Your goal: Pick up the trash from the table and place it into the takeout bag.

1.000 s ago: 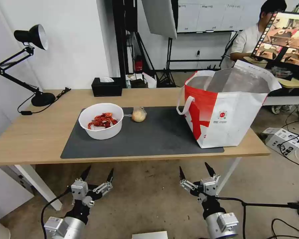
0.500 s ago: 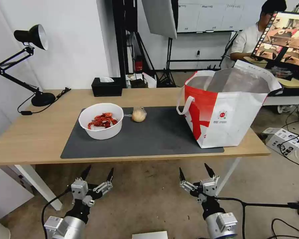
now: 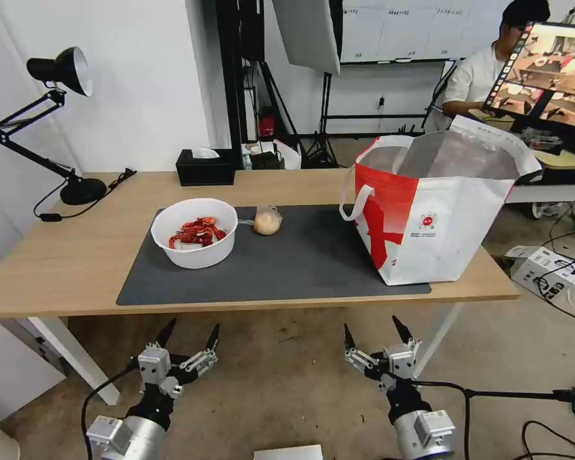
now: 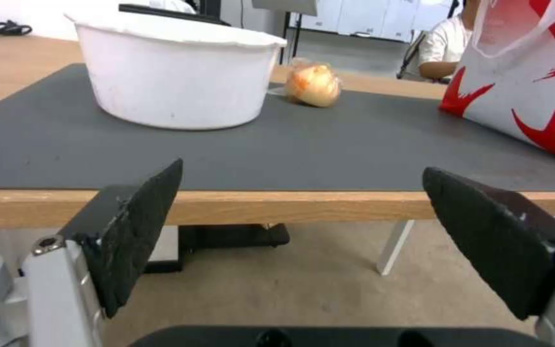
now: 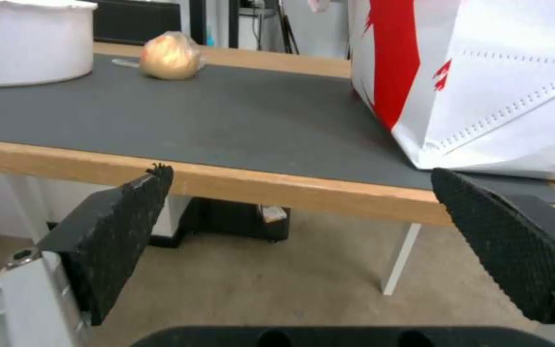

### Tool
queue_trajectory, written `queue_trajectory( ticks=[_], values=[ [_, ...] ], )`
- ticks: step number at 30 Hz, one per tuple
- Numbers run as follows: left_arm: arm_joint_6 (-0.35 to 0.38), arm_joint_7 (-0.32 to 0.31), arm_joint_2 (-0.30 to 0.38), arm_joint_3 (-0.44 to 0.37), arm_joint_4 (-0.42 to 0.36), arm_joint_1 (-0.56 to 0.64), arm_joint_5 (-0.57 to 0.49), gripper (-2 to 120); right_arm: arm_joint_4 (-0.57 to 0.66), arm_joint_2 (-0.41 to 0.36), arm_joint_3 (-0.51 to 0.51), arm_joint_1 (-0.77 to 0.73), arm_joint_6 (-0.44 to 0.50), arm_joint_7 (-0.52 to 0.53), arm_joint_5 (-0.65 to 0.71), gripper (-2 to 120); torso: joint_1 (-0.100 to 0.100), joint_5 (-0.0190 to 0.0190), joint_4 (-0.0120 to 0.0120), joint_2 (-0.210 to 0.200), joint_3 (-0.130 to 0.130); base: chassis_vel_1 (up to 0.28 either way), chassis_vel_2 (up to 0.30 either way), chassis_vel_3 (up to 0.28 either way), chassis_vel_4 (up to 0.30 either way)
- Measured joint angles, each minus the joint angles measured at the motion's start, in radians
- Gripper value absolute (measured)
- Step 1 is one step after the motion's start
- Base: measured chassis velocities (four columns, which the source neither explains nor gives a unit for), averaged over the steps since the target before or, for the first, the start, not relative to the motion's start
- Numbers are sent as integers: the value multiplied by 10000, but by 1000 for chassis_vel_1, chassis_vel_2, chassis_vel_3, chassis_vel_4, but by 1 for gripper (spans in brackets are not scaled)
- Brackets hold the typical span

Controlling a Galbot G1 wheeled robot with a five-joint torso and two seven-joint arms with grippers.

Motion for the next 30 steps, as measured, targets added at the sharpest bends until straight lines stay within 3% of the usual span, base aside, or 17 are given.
queue_trajectory(
  ticks=[14,22,25,30],
  values=[
    [-1,0,25,-32,33,-31,-40,100,474,-383,-625,1009,-275,6,-62,100,0,-2,-2,0,0,0,0,0,0],
    [14,-9,80,-34,211,-160,-140,100,-345,-667,-1327,4118,-440,-977,1534,100,0,0,0,0,2,0,0,0,0],
    [23,-14,62,-40,230,-182,-156,100,-1274,-623,-1995,6079,-762,-932,2329,100,2,0,1,-2,3,0,0,0,0],
    [29,-12,32,-77,302,-176,-157,100,-2248,-409,-2809,7928,-1194,-709,3209,100,3,1,1,-3,3,0,0,0,0]
  ],
)
